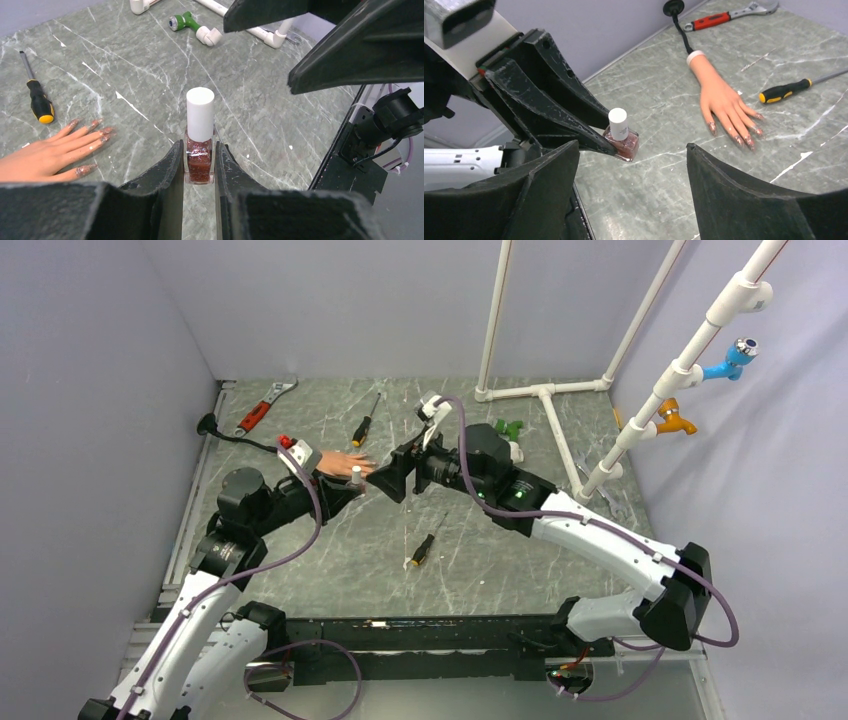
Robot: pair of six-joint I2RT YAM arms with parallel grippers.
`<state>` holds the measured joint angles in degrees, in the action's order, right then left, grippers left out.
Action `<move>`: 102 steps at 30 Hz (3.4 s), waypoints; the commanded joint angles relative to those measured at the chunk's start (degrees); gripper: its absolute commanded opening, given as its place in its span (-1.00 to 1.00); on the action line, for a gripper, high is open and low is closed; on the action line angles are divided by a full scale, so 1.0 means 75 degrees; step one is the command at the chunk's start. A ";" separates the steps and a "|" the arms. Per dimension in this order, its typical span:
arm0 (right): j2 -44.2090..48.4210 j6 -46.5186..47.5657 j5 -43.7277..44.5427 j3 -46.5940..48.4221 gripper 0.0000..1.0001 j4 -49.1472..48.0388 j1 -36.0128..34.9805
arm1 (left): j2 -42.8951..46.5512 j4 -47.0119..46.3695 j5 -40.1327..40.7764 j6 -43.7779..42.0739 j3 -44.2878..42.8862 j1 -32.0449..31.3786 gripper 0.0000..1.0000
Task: Paint the nails
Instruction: Unscrew the nail polish bottle.
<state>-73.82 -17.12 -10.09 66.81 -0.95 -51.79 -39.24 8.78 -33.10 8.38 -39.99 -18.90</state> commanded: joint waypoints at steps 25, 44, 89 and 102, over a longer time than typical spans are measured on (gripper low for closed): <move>-0.1521 -0.0072 -0.0619 0.1555 0.13 0.0614 -0.0359 | -0.0047 -0.0002 0.0091 0.0052 -0.0416 0.0105 -1.00; -0.1451 0.0114 -0.1159 0.1401 -0.15 0.0634 -0.0582 | 0.0055 -0.0136 -0.0177 0.0099 -0.0363 0.0187 -1.00; -0.0680 0.1809 -0.4817 0.0602 -1.00 0.0568 -0.0644 | 0.0161 -0.0556 -0.3619 -0.0094 -0.0437 0.0246 -1.00; -0.0265 0.2427 -0.6052 0.0057 -0.98 0.0197 -0.0625 | 0.0128 -0.1574 -0.5179 0.0491 -0.0223 0.0238 -1.00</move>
<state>-75.88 0.14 -49.21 69.12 1.80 -54.43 -38.09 4.54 -71.42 11.77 -40.51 -17.08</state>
